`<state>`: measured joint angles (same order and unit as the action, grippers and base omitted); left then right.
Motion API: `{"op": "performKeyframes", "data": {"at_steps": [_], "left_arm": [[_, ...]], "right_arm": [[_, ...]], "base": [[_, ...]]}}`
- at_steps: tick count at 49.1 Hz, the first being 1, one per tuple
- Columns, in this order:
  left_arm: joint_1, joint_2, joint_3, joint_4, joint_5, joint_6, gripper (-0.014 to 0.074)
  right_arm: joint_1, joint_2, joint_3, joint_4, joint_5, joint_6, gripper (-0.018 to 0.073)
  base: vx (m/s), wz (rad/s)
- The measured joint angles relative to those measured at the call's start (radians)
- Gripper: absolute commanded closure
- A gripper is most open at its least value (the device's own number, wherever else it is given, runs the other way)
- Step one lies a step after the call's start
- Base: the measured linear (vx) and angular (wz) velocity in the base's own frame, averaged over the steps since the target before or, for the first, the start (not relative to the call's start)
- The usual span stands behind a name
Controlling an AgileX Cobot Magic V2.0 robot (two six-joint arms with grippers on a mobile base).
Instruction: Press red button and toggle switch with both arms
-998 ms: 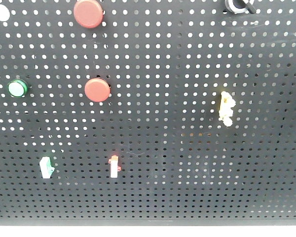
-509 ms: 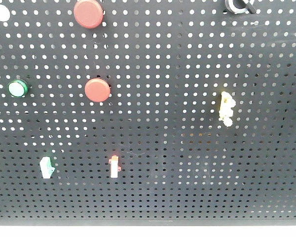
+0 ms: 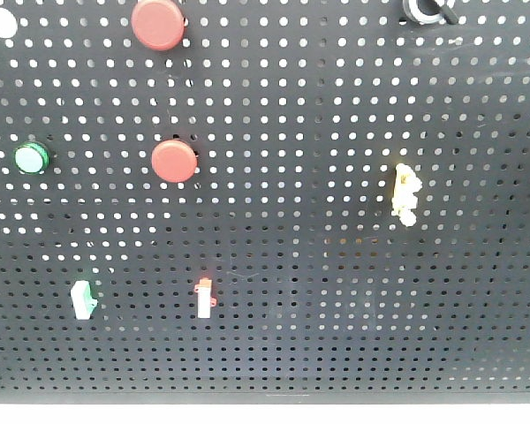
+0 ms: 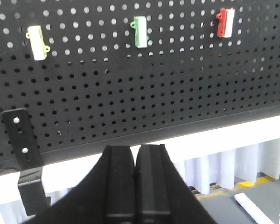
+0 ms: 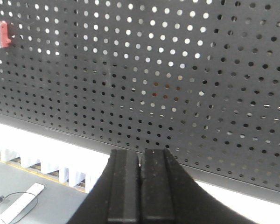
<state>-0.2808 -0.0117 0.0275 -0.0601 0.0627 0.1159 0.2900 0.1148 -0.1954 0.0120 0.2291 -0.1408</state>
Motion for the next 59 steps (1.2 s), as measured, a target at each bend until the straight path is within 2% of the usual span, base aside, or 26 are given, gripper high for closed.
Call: {"op": "performKeyframes", "data": {"at_steps": [36,40,49,59], "left_arm": [[0.000,0.000,0.000,0.000,0.003,0.000,0.0594],[0.000,0.000,0.000,0.000,0.003,0.000,0.0594],[0.000,0.000,0.000,0.000,0.003,0.000,0.0594],[0.000,0.000,0.000,0.000,0.005,0.000,0.0594]], "right_arm": [[-0.006,-0.009,0.017,-0.012,-0.014,0.000,0.0562],[-0.039,-0.029,0.058,-0.027,-0.032,0.020,0.0562],[-0.176,-0.114,0.208,-0.052,-0.094,0.108,0.0562],[-0.263,-0.124,0.226,-0.053,-0.087,0.141,0.0562]], "base": [[0.00,0.00],[0.00,0.00],[0.00,0.00],[0.00,0.00]]}}
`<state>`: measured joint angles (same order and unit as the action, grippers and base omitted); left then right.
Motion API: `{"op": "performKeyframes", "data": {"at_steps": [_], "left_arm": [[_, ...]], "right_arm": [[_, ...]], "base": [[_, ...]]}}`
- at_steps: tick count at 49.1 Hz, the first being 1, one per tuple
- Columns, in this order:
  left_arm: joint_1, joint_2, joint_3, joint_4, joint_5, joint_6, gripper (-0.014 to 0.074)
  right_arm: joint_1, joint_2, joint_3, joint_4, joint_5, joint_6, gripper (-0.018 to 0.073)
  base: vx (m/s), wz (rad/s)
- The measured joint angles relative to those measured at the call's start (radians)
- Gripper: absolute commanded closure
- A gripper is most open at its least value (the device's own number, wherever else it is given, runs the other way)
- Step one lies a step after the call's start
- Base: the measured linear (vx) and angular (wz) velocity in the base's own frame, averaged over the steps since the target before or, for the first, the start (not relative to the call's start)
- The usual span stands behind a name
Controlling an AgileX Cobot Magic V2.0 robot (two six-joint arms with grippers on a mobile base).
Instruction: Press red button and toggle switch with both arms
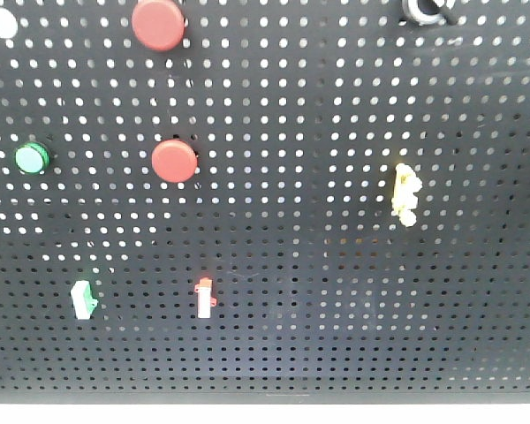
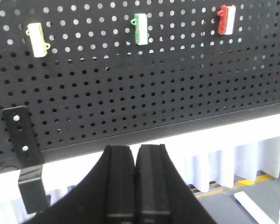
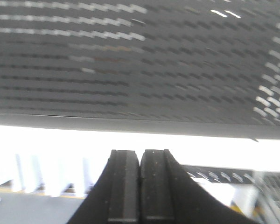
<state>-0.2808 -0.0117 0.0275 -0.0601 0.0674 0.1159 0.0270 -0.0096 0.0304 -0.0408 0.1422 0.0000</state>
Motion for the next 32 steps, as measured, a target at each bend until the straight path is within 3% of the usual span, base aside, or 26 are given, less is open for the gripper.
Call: {"op": "performKeyframes", "data": {"at_steps": [32], "left_arm": [[0.000,0.000,0.000,0.000,0.000,0.000,0.0594]], "right_arm": [[-0.003,0.000,0.000,0.000,0.004,0.000,0.0562]], "base": [[0.00,0.00]]}}
